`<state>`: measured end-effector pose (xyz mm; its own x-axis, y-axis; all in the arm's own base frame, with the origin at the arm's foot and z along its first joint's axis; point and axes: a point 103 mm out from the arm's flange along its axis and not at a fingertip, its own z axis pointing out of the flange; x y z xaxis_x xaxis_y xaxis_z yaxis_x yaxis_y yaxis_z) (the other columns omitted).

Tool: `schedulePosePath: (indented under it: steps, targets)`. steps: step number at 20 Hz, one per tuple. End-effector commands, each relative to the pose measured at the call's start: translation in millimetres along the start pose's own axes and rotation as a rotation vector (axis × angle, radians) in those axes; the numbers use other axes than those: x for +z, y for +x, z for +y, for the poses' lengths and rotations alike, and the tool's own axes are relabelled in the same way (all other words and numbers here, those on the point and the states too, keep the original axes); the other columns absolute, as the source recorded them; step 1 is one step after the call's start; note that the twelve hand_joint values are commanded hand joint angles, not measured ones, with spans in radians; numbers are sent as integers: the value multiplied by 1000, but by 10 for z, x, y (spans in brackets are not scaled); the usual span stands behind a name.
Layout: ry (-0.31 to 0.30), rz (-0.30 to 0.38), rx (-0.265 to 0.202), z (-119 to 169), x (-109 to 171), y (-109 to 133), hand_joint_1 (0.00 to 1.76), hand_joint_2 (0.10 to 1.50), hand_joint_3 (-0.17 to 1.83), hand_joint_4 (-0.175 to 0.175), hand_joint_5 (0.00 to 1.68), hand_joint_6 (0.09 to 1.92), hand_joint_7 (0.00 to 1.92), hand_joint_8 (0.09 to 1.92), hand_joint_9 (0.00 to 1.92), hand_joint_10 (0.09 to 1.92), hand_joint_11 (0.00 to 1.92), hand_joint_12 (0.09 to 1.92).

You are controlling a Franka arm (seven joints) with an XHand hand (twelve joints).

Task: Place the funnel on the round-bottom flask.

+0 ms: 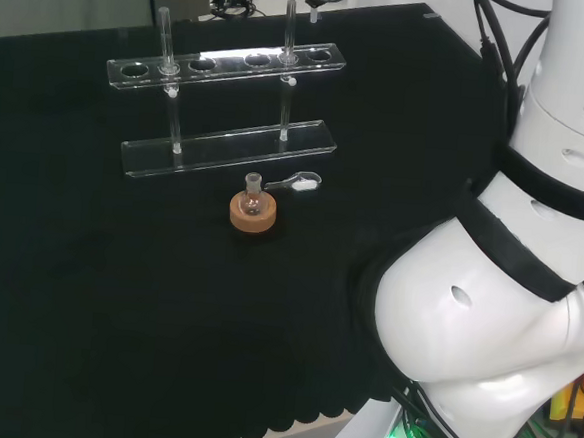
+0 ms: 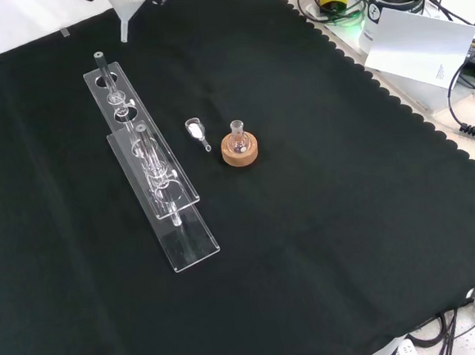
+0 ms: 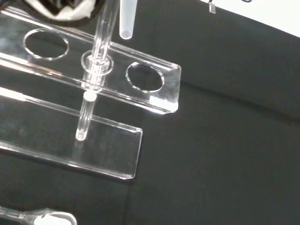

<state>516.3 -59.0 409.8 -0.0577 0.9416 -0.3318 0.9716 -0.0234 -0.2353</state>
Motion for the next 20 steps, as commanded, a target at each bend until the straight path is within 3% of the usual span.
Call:
schedulePosePath:
  steps: [1, 5, 10, 20]
  targets:
    - [34, -6, 41, -510, 50, 125, 812, 700, 650, -25, 456, 87, 366, 687, 517, 612, 256, 1358]
    - [48, 1, 44, -687, 115, 213, 813, 700, 651, -25, 459, 87, 367, 687, 519, 610, 257, 1357]
    - [59, 16, 12, -911, 282, 438, 813, 699, 653, -25, 463, 87, 370, 688, 522, 608, 259, 1356]
    - [99, 36, -37, -981, 603, 717, 814, 699, 655, -25, 467, 87, 382, 689, 532, 605, 269, 1355]
